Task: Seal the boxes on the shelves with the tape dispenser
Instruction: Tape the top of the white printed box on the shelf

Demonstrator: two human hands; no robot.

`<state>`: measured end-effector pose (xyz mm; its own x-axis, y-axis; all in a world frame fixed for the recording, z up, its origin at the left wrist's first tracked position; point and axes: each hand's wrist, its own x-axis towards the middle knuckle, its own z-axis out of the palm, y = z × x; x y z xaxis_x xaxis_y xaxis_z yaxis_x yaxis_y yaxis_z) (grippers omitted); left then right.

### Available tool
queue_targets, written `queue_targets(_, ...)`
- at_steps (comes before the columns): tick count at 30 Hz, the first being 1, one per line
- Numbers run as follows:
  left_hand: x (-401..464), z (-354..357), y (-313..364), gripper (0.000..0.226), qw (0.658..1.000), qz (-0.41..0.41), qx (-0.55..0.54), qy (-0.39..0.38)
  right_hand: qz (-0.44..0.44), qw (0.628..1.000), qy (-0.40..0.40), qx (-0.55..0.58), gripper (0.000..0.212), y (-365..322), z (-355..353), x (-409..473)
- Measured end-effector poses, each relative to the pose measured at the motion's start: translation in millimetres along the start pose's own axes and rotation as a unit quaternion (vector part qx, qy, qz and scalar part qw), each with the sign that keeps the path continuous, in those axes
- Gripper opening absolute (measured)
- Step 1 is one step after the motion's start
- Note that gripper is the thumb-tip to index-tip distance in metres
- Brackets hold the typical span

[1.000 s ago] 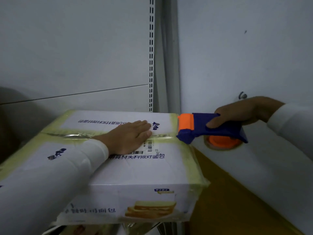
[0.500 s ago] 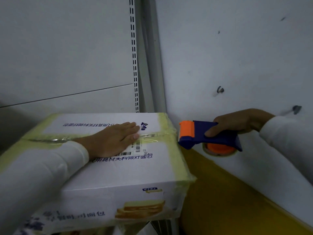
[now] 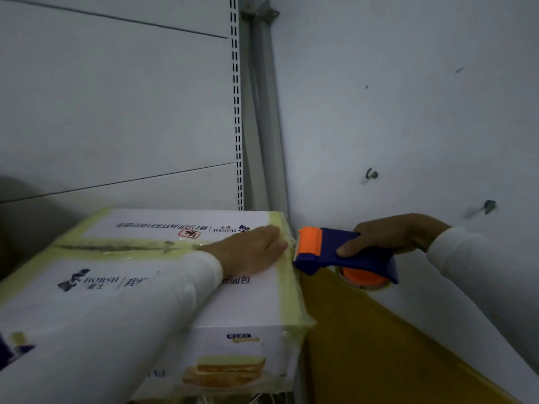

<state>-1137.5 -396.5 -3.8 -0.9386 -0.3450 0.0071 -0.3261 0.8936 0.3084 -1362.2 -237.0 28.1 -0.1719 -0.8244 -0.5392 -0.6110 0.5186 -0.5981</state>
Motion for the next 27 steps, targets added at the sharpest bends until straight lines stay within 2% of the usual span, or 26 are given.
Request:
queue_targets(5,4,15,-8,0.051,1.000,0.014,0.018,0.014,0.004,1.000,0.015,-0.026,0.058,13,-19,-22)
queue_targets(10,6,17,-8,0.056,1.000,0.001,0.024,0.019,0.022,0.998,0.029,-0.054,0.044,14,-26,-29)
queue_targets(15,3,20,-4,0.056,0.998,0.011,0.062,0.030,0.054,0.992,0.042,-0.103,0.058,5,-14,-22)
queue_targets(19,5,16,-6,0.056,0.999,0.017,0.048,0.013,0.058,0.983,0.077,-0.156,0.054,-14,-2,-8)
queue_targets(23,6,14,-12,0.057,0.999,0.017,0.029,-0.005,0.098,0.932,0.116,-0.328,0.055,-7,9,-1)
queue_targets(25,7,13,-13,0.057,0.999,0.025,0.026,0.001,0.093,0.942,0.120,-0.298,0.056,13,19,3)
queue_targets(27,5,9,-10,0.052,0.995,0.077,0.030,0.057,0.059,0.955,0.147,-0.250,0.058,24,24,5)
